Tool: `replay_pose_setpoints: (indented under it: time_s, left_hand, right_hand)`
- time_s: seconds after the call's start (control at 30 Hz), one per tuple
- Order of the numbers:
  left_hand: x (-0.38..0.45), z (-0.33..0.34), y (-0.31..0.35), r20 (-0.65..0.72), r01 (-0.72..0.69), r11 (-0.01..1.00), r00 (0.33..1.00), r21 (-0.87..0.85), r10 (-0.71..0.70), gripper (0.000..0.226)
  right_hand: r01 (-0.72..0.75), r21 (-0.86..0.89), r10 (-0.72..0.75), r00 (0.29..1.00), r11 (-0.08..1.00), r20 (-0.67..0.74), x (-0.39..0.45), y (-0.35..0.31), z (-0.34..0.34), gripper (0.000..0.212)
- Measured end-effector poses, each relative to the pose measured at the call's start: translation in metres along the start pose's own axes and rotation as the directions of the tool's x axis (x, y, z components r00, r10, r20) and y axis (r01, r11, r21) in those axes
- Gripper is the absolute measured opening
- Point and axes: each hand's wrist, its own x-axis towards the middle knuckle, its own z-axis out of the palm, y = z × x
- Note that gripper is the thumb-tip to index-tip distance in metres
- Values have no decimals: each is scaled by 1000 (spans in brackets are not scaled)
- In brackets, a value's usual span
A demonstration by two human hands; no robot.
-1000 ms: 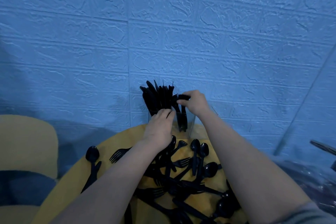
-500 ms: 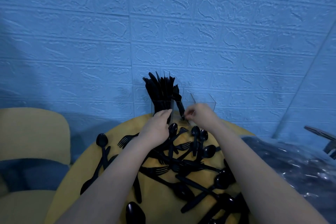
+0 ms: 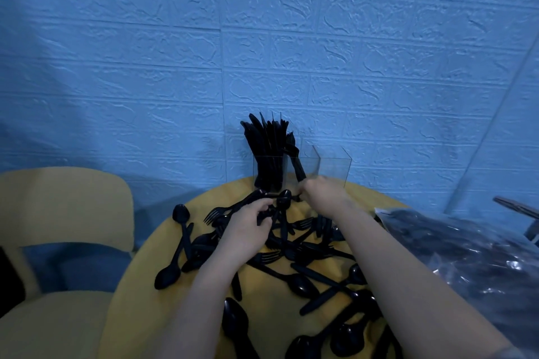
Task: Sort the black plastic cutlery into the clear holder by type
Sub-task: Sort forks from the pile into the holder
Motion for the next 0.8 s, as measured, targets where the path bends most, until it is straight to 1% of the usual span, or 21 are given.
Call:
replay_pose_setpoints:
  time_s: [0.07, 0.13, 0.17, 0.2, 0.23, 0.27, 0.3, 0.33, 0.37, 0.4, 0.47, 0.57, 0.6, 0.63, 0.67, 0.73, 0.77, 0.8]
  left_hand:
    - [-4, 1, 1, -72, -28, 999, 997, -24, 27, 37]
    - [-6, -1, 2, -168, -33, 994, 986, -104, 15, 32]
    - [-7, -3, 3, -204, -19, 983, 979, -181, -19, 29]
    - [-8, -5, 4, -213, 6, 953, 974, -302, -73, 25]
    - [-9, -7, 6, -180, 40, 885, 974, -464, -139, 23]
    - [-11, -9, 8, -94, 91, 772, 977, -630, -192, 26]
    - [-14, -12, 12, 26, 156, 629, 977, -762, -211, 34]
    - [-18, -15, 15, 155, 230, 485, 970, -844, -190, 44]
    - [-21, -18, 18, 267, 304, 384, 952, -872, -147, 53]
    - [-25, -21, 20, 357, 371, 337, 928, -865, -104, 59]
    - [-30, -23, 22, 470, 455, 330, 882, -827, -40, 58]
    - [-33, -23, 24, 512, 473, 348, 859, -809, 23, 45]
    - [-33, -22, 23, 511, 472, 334, 859, -816, 34, 41]
    - [-32, -21, 21, 505, 471, 314, 862, -824, 34, 37]
    - [-31, -19, 19, 497, 468, 294, 867, -833, 28, 33]
    - [-29, -16, 17, 478, 458, 270, 878, -847, 9, 31]
    - [-28, -14, 15, 468, 452, 259, 884, -853, 1, 33]
    - [-27, -13, 14, 458, 446, 246, 889, -861, -9, 34]
  right_hand:
    - [-3, 120, 9, 999, 993, -53, -6, 4, -10, 22]
    - [22, 223, 13, 988, 975, -152, -15, 7, -24, 21]
    - [55, 264, 4, 976, 963, -217, -20, 8, -31, 20]
    - [96, 315, -2, 959, 944, -285, -25, 8, -37, 17]
    - [142, 387, 3, 937, 911, -350, -31, 7, -41, 15]
    - [190, 470, 14, 918, 862, -397, -38, 4, -46, 13]
    - [245, 532, 14, 900, 810, -436, -44, 0, -48, 13]
    - [301, 561, -2, 882, 771, -471, -50, -5, -50, 13]
    - [359, 556, -38, 862, 750, -506, -53, -10, -49, 13]
    - [417, 521, -89, 835, 745, -543, -55, -15, -48, 12]
    - [496, 414, -188, 783, 763, -593, -57, -23, -44, 8]
    - [520, 308, -249, 746, 797, -617, -57, -27, -39, 8]
    - [515, 306, -257, 756, 801, -602, -56, -27, -37, 11]
    - [495, 333, -247, 783, 802, -571, -55, -27, -36, 16]
    - [447, 392, -206, 827, 804, -523, -54, -26, -35, 24]
    - [292, 529, -61, 910, 797, -410, -53, -21, -31, 38]
    - [204, 556, 5, 936, 806, -351, -52, -17, -26, 39]
    - [110, 547, 52, 961, 830, -272, -52, -13, -20, 38]
